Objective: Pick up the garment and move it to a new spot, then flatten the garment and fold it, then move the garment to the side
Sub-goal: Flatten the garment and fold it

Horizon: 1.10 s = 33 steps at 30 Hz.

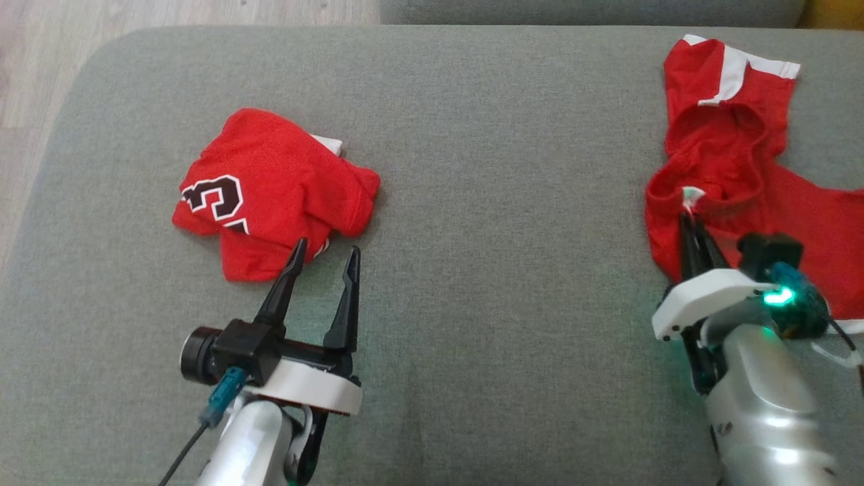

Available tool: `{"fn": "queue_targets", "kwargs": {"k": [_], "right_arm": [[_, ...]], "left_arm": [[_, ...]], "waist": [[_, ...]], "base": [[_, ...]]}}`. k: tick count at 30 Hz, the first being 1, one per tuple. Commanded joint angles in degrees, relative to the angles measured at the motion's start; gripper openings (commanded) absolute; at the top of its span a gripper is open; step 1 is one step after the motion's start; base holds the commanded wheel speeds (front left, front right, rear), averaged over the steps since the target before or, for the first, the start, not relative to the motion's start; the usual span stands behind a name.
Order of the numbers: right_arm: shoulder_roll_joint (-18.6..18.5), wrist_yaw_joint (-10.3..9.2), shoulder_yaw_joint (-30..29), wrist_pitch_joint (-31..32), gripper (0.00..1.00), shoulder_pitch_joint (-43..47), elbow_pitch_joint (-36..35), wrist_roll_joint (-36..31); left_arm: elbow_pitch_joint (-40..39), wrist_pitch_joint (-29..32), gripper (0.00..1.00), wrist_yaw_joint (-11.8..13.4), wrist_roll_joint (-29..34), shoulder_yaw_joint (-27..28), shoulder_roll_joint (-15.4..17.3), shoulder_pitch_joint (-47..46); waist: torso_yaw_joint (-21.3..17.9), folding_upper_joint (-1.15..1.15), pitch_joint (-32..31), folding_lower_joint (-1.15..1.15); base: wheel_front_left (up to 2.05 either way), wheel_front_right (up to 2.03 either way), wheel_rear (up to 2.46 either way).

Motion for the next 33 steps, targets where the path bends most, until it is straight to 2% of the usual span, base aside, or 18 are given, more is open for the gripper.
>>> {"fn": "queue_targets", "kwargs": {"k": [1,6,8,9,15,21,25,26,27,30,33], "right_arm": [[-0.1,0.39,2.4,-1.0,0.0,-1.9,-1.7,0.2],[-0.1,0.39,9.4,-1.7,0.0,-1.2,-5.2,-0.9],[-0.1,0.39,13.1,-1.7,0.0,-0.4,-6.9,-1.5],[-0.1,0.39,17.0,-1.7,0.0,0.5,-7.9,-2.1],[-0.1,0.39,28.0,-1.7,0.0,1.4,-6.9,-2.7],[-0.1,0.39,37.2,-1.2,0.0,1.3,-5.2,-0.5],[-0.1,0.39,40.5,-1.0,0.0,1.4,-4.9,1.3],[-0.1,0.39,41.0,-1.0,0.28,1.4,-5.0,1.5],[-0.1,0.39,41.1,-1.1,1.0,1.4,-5.0,1.7],[-0.1,0.39,41.1,-1.2,1.0,1.9,-5.4,3.4],[-0.1,0.39,38.6,-1.4,1.0,2.7,-6.7,4.3]], "left_arm": [[-1.4,-0.5,1.0,0.1,0.2,1.6,0.0,-2.2],[-1.1,-0.5,1.0,0.1,0.2,1.7,0.0,-2.0],[-1.1,-0.5,1.0,0.1,0.1,1.5,0.0,-2.0],[-1.0,-0.5,1.0,0.1,-0.1,1.2,0.0,-1.9],[-1.0,-0.5,1.0,0.2,-0.4,0.9,0.0,-1.2],[-0.9,-0.5,1.0,0.3,-0.3,0.9,0.0,-0.7],[-0.7,-0.5,1.0,0.4,-0.4,1.0,0.0,-0.6],[-0.7,-0.5,1.0,0.4,-0.4,1.1,0.0,-0.5],[-0.7,-0.5,1.0,0.4,-0.4,1.1,0.0,-0.4],[-0.7,-0.5,1.0,0.5,-0.4,1.5,0.0,-0.2],[-1.1,-0.5,1.0,0.5,-0.2,1.9,0.0,0.0]], "waist": [[-0.1,0.0,-0.2,0.0],[-0.1,0.0,-1.0,0.0],[0.0,0.0,-1.4,0.0],[0.2,0.0,-1.8,0.0],[1.4,0.0,-2.7,0.0],[2.4,0.0,-3.0,0.0],[2.6,0.0,-3.3,0.0],[2.5,0.0,-3.4,0.0],[2.4,0.0,-3.4,0.0],[1.7,0.0,-4.0,0.0],[0.4,0.0,-4.6,0.0]], "base": [[0.0,0.0,0.0],[0.0,0.0,0.0],[0.0,0.0,0.0],[0.0,0.0,0.0],[0.0,0.0,0.0],[0.0,0.0,0.0],[0.0,0.0,0.0],[0.0,0.0,0.0],[0.0,0.0,0.0],[0.0,0.0,0.0],[0.0,0.0,0.0]]}}
